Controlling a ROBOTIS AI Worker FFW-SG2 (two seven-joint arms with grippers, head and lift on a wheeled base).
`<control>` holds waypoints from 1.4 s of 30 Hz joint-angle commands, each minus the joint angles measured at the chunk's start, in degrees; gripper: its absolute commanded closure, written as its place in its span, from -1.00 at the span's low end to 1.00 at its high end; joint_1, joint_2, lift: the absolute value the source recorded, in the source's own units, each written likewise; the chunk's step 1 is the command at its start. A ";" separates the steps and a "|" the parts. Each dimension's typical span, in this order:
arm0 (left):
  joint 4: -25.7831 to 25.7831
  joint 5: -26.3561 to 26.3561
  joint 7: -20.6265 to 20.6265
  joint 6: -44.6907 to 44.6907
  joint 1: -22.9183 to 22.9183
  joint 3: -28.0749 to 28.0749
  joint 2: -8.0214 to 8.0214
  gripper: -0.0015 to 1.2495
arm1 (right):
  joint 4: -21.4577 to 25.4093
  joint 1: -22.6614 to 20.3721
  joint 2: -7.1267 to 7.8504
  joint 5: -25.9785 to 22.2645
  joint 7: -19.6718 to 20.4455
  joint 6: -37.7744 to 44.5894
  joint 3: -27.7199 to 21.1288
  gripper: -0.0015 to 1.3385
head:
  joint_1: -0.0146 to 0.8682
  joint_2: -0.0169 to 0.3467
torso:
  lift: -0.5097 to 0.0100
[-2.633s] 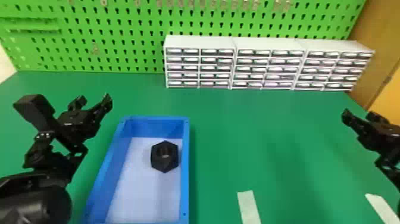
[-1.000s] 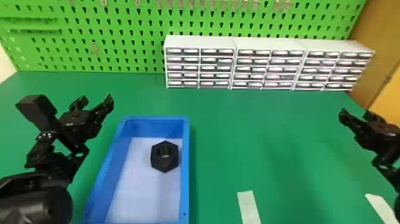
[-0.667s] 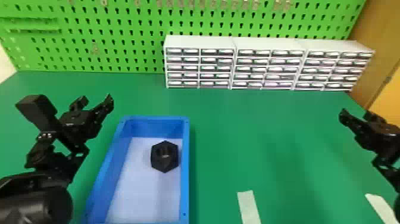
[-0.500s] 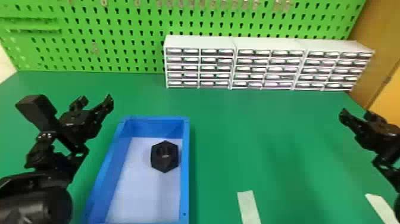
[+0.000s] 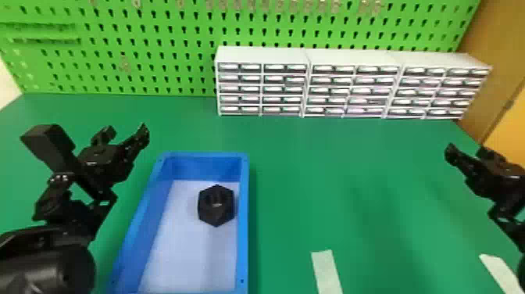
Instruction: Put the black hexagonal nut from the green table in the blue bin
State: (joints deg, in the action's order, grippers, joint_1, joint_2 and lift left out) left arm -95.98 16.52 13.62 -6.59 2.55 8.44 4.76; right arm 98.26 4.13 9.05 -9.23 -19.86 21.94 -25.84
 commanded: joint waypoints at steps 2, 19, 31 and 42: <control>0.00 0.00 0.00 0.00 0.00 0.00 -0.01 -0.27 | 0.00 0.00 0.00 0.00 0.00 0.12 0.09 -0.20 | 0.60 -0.86 | 0.59; 0.00 0.00 0.00 0.00 0.17 -0.18 -0.01 -0.27 | -0.09 0.09 0.09 0.09 0.00 0.30 0.44 -0.20 | 0.60 -0.86 | 0.59; 0.09 -0.26 0.00 0.00 0.17 0.00 -0.01 -0.27 | -0.09 0.18 0.09 0.18 0.00 0.38 0.53 -0.20 | 0.60 -0.86 | 0.59; 0.00 -0.26 0.00 0.00 0.17 -0.09 -0.01 -0.27 | -0.09 0.35 0.09 0.18 0.08 0.47 0.79 -0.20 | 0.60 -0.86 | 0.59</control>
State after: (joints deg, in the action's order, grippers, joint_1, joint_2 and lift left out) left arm -95.89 16.26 13.62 -6.59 2.71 8.38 4.76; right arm 98.17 4.39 9.13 -9.05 -19.85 22.37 -25.07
